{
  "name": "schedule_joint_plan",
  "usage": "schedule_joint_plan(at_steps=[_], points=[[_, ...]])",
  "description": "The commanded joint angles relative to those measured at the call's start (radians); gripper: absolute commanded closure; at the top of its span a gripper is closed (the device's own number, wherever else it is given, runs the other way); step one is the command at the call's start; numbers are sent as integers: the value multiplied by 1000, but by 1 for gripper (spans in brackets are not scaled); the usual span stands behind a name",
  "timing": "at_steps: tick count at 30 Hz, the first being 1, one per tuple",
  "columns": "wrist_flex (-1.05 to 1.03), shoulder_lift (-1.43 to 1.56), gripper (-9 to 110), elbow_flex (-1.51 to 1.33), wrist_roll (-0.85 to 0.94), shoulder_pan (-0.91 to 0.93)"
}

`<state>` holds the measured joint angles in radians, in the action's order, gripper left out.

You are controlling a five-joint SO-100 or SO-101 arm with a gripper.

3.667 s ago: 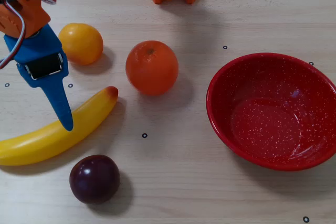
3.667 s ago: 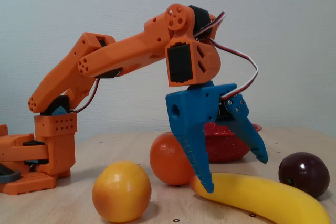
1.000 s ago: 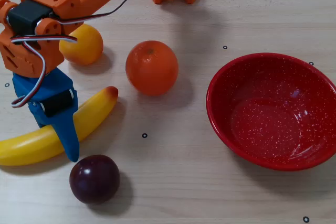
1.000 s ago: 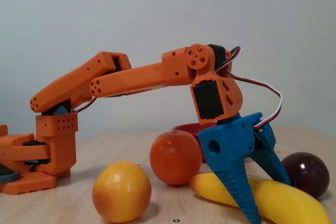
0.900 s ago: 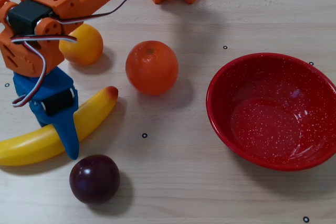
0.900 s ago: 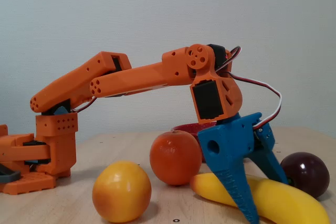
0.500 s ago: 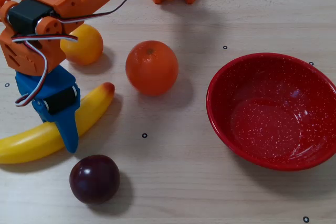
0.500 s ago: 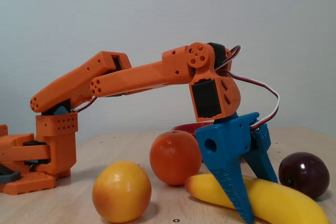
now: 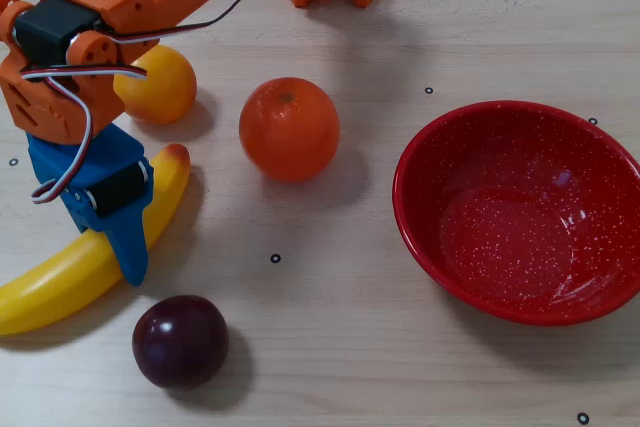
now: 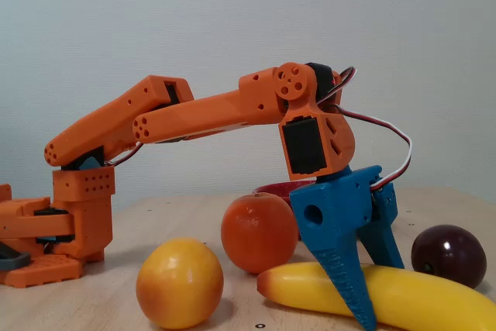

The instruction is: Put banana in the red bowl.

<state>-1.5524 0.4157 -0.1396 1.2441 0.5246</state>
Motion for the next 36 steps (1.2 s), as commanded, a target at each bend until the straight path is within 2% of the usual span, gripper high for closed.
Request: schedule_joint_plan(at_steps=[1, 20, 36], points=[[-26, 44, 102, 23, 8, 8], [-48, 140, 102, 23, -132, -3], [-72, 327, 102, -89, -173, -14]])
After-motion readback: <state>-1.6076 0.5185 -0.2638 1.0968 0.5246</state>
